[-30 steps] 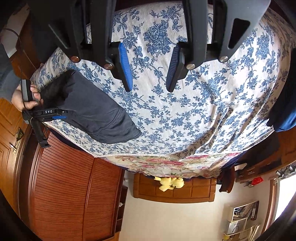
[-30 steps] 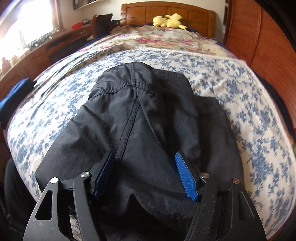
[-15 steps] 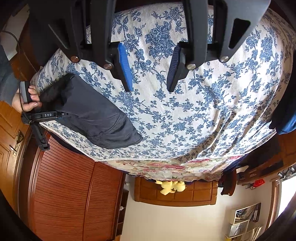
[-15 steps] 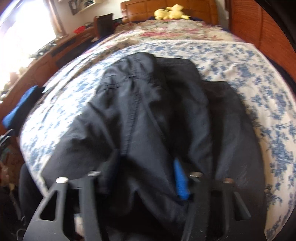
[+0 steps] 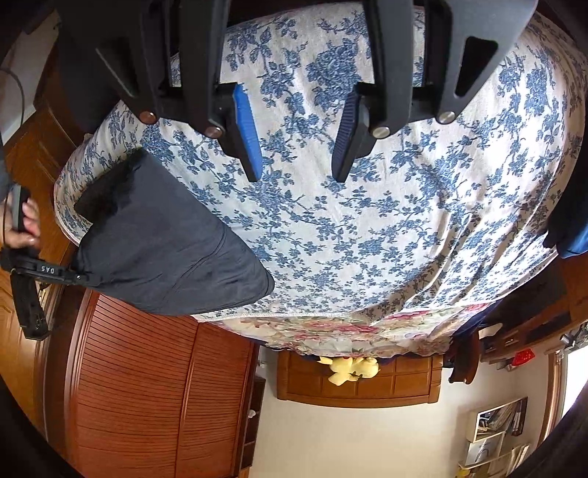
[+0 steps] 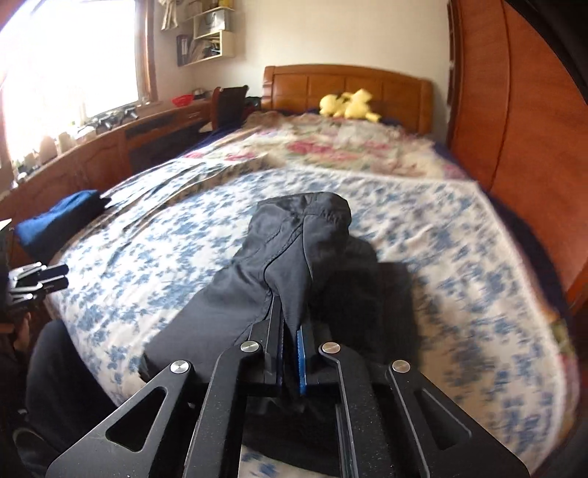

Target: Fold large clothes

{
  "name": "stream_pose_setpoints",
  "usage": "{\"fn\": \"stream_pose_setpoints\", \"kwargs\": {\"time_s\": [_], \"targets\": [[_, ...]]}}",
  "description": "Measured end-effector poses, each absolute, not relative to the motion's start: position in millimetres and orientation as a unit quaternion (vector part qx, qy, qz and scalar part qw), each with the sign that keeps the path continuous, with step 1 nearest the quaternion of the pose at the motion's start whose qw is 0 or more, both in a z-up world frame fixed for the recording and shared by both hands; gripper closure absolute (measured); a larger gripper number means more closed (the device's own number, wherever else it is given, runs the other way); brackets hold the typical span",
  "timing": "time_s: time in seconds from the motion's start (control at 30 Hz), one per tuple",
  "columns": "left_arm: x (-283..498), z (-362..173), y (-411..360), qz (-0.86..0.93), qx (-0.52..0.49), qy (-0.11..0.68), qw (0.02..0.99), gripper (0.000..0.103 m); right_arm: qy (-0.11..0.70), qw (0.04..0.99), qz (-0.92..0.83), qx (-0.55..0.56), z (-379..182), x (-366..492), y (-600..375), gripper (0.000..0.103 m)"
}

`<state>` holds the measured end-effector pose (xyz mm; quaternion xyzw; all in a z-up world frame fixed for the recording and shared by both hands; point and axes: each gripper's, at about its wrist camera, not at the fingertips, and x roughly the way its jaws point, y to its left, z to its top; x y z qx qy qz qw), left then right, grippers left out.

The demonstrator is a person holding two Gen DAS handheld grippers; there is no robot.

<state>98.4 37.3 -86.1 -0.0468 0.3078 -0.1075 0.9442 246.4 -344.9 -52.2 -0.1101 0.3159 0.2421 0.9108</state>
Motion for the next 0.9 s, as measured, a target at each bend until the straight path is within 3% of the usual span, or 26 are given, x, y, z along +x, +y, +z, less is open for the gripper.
{"fn": "stream_pose_setpoints", "kwargs": {"time_s": [0.17,0.37,0.47,0.53,0.57,0.9], "targets": [[98.5,-85.3,27.8,-0.118,-0.042,0.308,0.943,0.065,0.335,0.919,0.178,-0.103,-59.7,253.4,-395.4,0.101],[101.0,-81.9,18.7,-0.127,-0.034,0.307,0.942,0.064,0.405,0.900,0.126,-0.102,-119.8,268.7,-426.2,0.098],[104.3,-78.6,12.0,-0.133,-0.029,0.306,0.942,0.064,0.388,0.908,0.092,-0.127,-121.0,262.1,-419.1,0.077],[107.0,-76.3,7.3,-0.139,-0.026,0.304,0.942,0.063,0.374,0.913,0.088,-0.136,-114.3,256.6,-416.5,0.054],[108.9,-75.2,3.9,-0.143,-0.023,0.303,0.942,0.062,0.369,0.915,0.090,-0.138,-111.1,254.3,-416.3,0.050],[149.7,-76.7,-44.3,-0.191,0.034,0.315,0.929,0.061,0.345,0.915,0.166,-0.129,-103.7,244.5,-379.6,0.046]]}}
